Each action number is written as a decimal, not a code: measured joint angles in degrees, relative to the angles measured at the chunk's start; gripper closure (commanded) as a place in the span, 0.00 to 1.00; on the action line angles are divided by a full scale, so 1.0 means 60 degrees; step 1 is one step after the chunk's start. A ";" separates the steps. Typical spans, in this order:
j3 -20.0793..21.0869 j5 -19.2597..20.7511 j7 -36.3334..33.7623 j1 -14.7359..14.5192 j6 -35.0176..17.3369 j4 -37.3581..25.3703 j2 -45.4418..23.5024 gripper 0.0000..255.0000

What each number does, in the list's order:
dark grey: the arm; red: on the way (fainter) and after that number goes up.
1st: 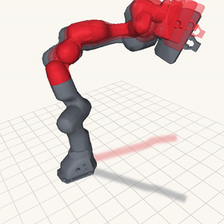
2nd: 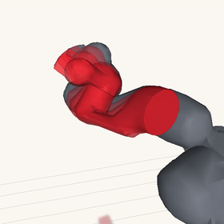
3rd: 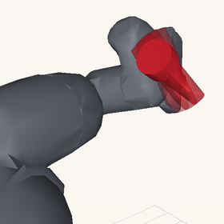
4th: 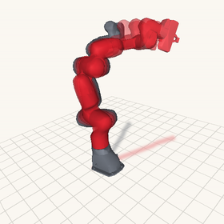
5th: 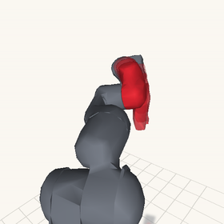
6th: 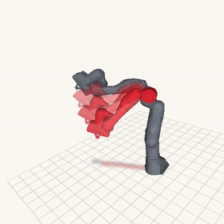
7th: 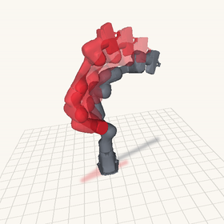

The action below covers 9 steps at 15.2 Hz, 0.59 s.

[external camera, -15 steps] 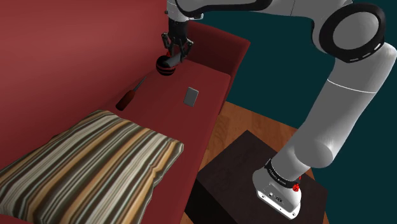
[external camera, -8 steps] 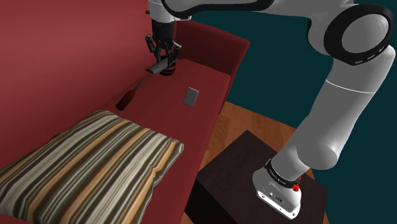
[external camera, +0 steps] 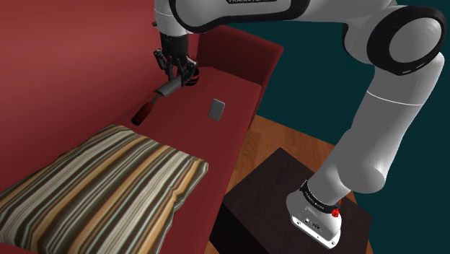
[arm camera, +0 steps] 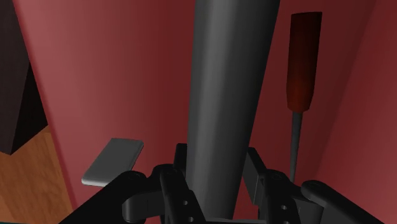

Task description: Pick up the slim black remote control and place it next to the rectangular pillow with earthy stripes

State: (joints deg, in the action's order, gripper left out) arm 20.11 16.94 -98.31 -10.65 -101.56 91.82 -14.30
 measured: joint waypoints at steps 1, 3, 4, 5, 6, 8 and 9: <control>-0.0009 0.0016 -0.0017 0.0009 -0.0115 0.0087 -0.0031 1.00; -0.0023 0.0036 -0.0056 0.0029 -0.0340 0.0299 -0.0047 1.00; -0.0030 0.0047 -0.0075 0.0041 -0.0460 0.0415 -0.0053 1.00; -0.0034 0.0070 -0.0121 0.0037 -0.0596 0.0522 -0.0090 1.00; -0.0034 0.0085 -0.0164 0.0033 -0.0715 0.0633 -0.0107 1.00; -0.0042 0.0118 -0.0218 0.0036 -0.0919 0.0804 -0.0149 1.00; -0.0052 0.0146 -0.0256 0.0039 -0.1064 0.0917 -0.0189 1.00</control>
State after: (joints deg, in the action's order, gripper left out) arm 19.80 17.81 -99.85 -10.41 -107.95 97.32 -15.43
